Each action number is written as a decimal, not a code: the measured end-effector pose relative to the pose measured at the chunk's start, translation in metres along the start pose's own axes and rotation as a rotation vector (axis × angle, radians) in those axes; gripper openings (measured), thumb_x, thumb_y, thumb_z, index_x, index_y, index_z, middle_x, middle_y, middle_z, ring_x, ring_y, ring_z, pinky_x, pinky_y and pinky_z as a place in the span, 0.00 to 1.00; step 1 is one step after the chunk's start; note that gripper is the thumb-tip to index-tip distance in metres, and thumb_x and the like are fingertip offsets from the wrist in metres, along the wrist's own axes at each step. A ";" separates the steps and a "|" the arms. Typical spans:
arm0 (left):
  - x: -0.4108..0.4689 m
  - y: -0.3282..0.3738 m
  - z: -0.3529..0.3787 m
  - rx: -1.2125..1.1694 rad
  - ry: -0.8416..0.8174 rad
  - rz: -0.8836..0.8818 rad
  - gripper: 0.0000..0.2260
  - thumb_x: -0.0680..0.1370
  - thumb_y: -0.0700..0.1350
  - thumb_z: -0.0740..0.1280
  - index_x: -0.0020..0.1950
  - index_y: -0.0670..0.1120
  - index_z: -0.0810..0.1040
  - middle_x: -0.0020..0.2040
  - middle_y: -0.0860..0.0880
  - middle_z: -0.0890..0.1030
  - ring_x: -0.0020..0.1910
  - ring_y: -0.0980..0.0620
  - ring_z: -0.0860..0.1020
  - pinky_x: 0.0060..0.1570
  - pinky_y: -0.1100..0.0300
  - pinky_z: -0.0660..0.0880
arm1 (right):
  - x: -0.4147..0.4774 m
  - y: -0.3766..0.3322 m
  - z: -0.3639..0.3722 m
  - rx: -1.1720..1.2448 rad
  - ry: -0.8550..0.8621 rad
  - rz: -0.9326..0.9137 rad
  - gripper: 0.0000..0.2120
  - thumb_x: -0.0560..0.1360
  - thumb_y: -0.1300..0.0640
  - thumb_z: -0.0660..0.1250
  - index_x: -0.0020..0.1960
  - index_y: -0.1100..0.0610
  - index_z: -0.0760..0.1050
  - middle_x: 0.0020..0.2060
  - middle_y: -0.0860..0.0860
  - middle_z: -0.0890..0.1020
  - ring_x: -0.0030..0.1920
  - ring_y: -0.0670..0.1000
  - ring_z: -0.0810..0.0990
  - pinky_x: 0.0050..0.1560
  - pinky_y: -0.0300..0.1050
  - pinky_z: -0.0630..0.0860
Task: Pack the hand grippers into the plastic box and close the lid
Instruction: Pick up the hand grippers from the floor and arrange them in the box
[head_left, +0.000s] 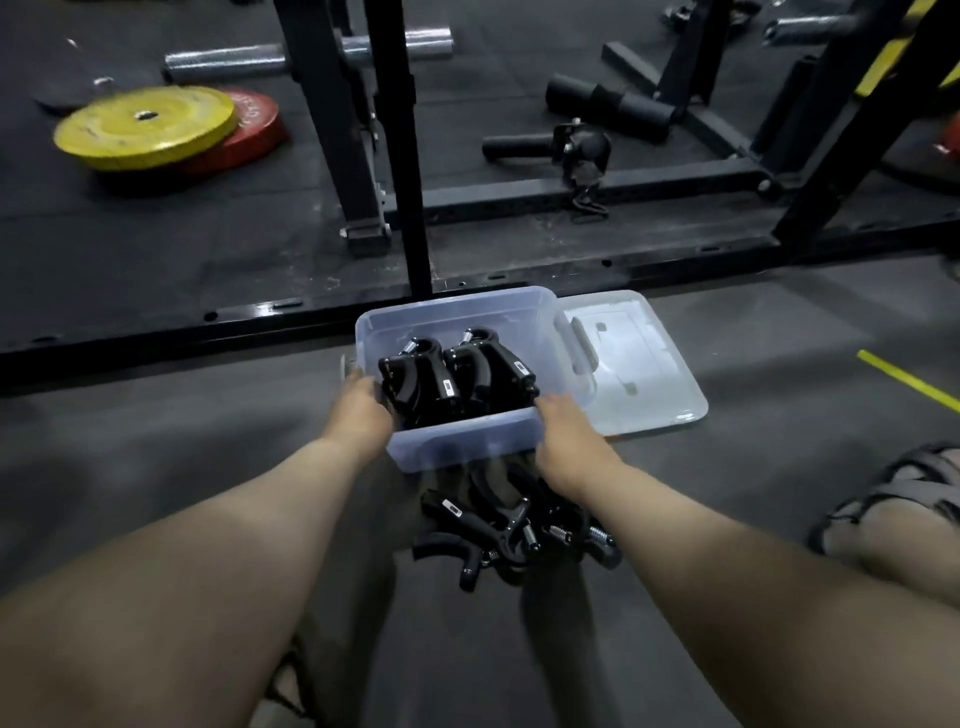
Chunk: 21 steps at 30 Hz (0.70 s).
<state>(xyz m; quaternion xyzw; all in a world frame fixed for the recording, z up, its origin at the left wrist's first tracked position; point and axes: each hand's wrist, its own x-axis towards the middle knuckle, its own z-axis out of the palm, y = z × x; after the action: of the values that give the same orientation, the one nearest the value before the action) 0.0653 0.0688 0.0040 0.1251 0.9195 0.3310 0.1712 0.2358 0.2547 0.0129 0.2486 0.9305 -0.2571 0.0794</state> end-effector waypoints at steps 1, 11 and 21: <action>0.001 0.002 0.004 -0.001 0.030 0.005 0.23 0.76 0.30 0.55 0.70 0.38 0.69 0.80 0.44 0.53 0.79 0.48 0.51 0.74 0.58 0.52 | -0.004 0.013 0.006 0.023 0.045 -0.069 0.27 0.74 0.68 0.57 0.73 0.62 0.63 0.73 0.57 0.64 0.75 0.56 0.60 0.75 0.47 0.56; 0.019 0.005 0.046 0.247 0.269 -0.037 0.26 0.78 0.38 0.52 0.77 0.46 0.60 0.81 0.52 0.49 0.79 0.53 0.47 0.77 0.53 0.50 | -0.017 0.152 0.077 0.045 -0.187 0.535 0.33 0.78 0.41 0.56 0.78 0.55 0.54 0.78 0.57 0.50 0.75 0.63 0.54 0.73 0.58 0.56; 0.022 0.011 0.052 0.302 0.335 -0.052 0.21 0.80 0.42 0.54 0.74 0.43 0.67 0.80 0.48 0.53 0.79 0.49 0.51 0.77 0.52 0.52 | -0.009 0.163 0.048 -0.286 -0.264 0.399 0.38 0.68 0.28 0.63 0.72 0.41 0.60 0.64 0.56 0.68 0.61 0.61 0.74 0.62 0.55 0.68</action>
<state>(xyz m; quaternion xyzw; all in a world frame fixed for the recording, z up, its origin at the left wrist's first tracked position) 0.0675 0.1136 -0.0313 0.0690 0.9771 0.2011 0.0038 0.3261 0.3474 -0.0970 0.3774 0.8717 -0.1326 0.2831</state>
